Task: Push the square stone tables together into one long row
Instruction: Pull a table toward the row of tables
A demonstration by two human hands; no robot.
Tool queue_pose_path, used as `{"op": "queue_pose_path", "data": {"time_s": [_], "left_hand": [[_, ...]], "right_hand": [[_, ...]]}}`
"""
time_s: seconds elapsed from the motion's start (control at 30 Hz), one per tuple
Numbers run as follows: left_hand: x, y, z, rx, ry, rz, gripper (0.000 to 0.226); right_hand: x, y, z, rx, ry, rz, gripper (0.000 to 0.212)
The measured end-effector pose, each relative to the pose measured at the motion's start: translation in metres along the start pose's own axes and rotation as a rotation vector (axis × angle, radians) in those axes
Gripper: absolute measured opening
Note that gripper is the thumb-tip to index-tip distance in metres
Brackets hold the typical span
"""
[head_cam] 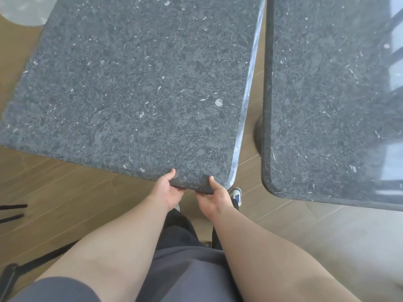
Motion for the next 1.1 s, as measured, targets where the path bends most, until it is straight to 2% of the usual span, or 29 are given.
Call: {"op": "queue_pose_path", "data": {"time_s": [0.2,0.37,0.53,0.67,0.9,1.0,1.1], "left_hand": [[0.011,0.005,0.007,0.023,-0.015,-0.007,0.024],[0.021,0.009,0.012,0.043,-0.040,-0.018,0.036],[0.024,0.004,0.018,0.089,-0.029,0.060,0.030],[0.022,-0.001,0.022,0.194,-0.049,0.094,0.037],[0.011,0.025,0.000,-0.057,-0.036,0.058,0.052],[0.010,0.033,-0.014,-0.114,-0.041,0.020,0.044],[0.012,0.045,-0.019,-0.100,-0.055,0.059,0.044]], "right_hand": [[-0.002,-0.003,-0.002,0.025,0.010,-0.019,0.022],[0.003,-0.002,-0.003,-0.015,0.069,0.044,0.022],[0.004,-0.007,-0.002,0.012,0.041,0.085,0.023],[0.007,-0.006,-0.001,0.112,0.002,0.116,0.019],[0.005,-0.001,-0.004,0.058,-0.007,0.017,0.026],[0.012,0.001,0.001,0.014,-0.043,-0.021,0.038],[0.009,-0.004,0.001,-0.009,-0.047,-0.106,0.035]]}}
Point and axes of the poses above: each hand's wrist, its own x-axis towards the middle knuckle, its own z-axis out of the back of the hand, y = z × x, the point moved 9 cm from there along x, towards the middle knuckle, and after that the axes turned 7 degrees about x, right-handed, at the moved point
